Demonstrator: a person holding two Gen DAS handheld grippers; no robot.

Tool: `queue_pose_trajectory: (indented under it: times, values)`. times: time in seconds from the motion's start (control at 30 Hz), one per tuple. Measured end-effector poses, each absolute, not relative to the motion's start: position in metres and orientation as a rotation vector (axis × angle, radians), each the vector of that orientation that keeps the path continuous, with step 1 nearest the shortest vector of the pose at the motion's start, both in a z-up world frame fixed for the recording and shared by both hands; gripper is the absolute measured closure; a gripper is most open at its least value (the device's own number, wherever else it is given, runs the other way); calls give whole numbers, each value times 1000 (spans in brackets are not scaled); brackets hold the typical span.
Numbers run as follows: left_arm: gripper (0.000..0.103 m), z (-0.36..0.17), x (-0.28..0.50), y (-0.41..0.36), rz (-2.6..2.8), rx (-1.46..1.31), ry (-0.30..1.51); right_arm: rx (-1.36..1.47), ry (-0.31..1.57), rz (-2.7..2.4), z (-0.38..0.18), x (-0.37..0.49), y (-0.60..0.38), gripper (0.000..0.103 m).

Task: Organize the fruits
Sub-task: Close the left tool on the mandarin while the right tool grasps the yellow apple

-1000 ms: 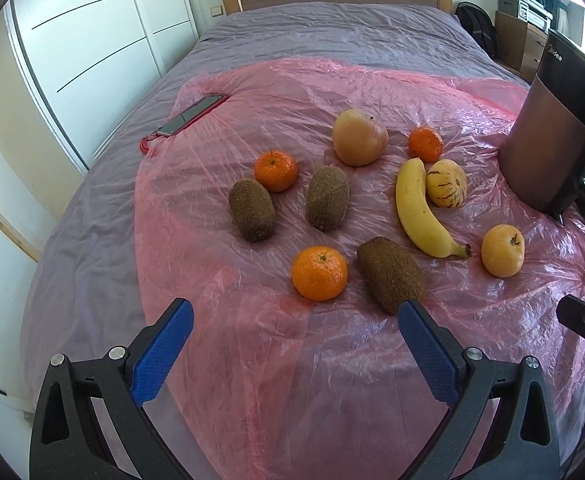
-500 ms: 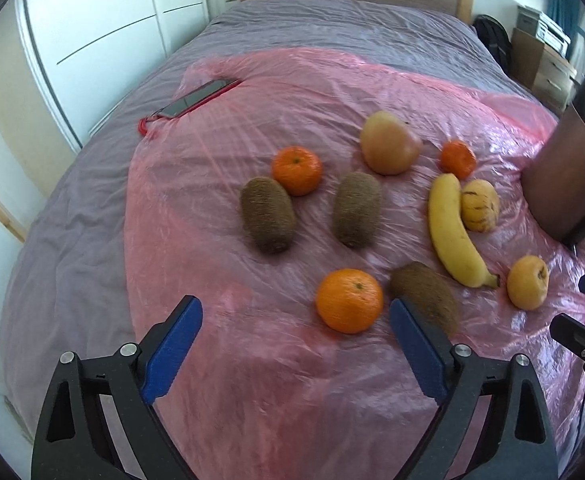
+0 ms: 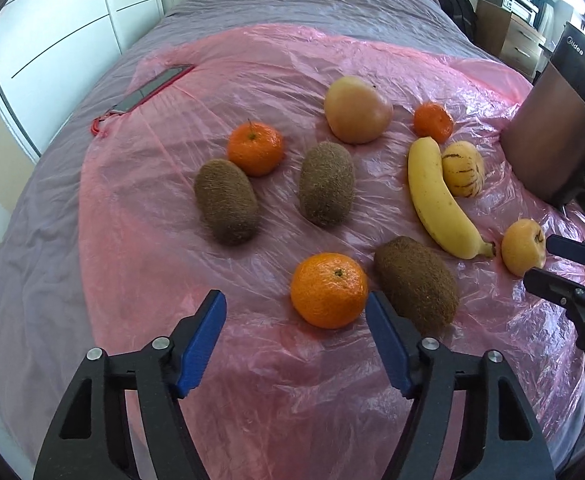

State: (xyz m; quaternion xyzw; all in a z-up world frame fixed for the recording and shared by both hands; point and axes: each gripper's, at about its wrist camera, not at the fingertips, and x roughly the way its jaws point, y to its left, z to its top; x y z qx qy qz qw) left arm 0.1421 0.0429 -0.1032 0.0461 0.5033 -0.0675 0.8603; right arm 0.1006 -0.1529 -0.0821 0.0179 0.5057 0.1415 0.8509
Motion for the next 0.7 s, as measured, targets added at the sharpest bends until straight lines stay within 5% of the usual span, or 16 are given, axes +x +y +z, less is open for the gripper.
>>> queue_pose_trajectory:
  times: [0.2, 0.33, 0.7]
  values:
    - [45, -112, 147, 33, -181, 120, 1078, 81, 1080, 309, -91, 110, -160, 0]
    - [46, -116, 152, 26, -201, 129, 1087, 103, 1087, 314, -96, 115, -165, 10]
    - [47, -122, 156, 27, -226, 119, 1086, 77, 1092, 307, -104, 121, -160, 10]
